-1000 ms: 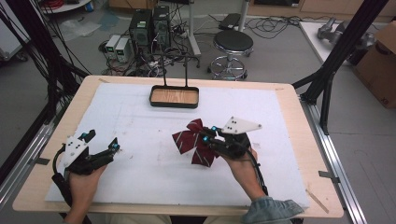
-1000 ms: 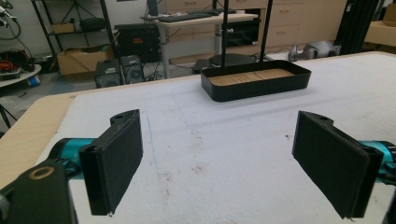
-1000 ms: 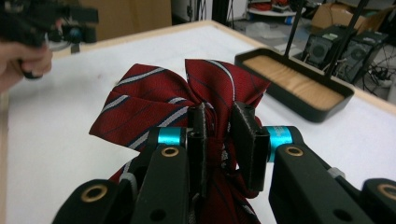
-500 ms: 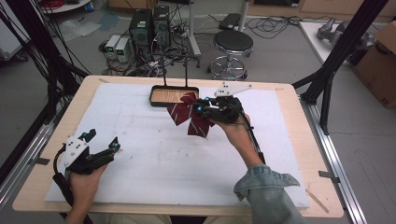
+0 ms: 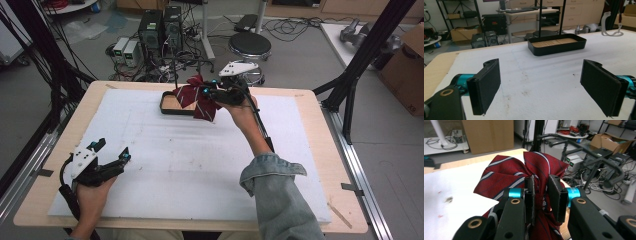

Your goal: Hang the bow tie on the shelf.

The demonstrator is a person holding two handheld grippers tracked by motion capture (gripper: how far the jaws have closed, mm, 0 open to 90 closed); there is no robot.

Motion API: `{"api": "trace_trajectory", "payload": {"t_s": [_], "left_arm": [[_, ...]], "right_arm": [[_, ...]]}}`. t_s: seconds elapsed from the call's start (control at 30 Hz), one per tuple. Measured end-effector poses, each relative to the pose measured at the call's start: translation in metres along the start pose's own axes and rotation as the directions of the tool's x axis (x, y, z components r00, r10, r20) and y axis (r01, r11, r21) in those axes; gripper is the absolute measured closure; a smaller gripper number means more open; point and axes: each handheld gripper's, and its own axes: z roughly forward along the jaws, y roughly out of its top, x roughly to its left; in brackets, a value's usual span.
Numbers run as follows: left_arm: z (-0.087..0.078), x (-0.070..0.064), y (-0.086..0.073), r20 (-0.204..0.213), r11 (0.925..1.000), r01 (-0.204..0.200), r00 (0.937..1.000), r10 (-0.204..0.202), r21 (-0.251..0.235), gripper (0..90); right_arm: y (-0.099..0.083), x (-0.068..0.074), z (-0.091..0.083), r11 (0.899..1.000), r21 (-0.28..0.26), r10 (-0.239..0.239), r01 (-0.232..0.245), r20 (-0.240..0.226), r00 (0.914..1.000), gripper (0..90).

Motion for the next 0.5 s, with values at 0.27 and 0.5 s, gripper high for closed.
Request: {"api": "trace_trajectory", "payload": {"t_s": [0.27,0.5], "left_arm": [[0.0,0.0,0.0,0.002,1.0,0.006,1.0,-0.006,-0.002,16.9],[0.0,0.001,-0.001,0.005,1.0,0.006,1.0,-0.006,0.001,16.9]], "right_arm": [[0.017,-0.016,0.011,0.999,-0.033,0.01,-0.009,0.038,0.9992,76.4],[0.03,-0.03,0.016,0.998,-0.059,0.033,-0.03,0.044,0.9985,76.5]]}}
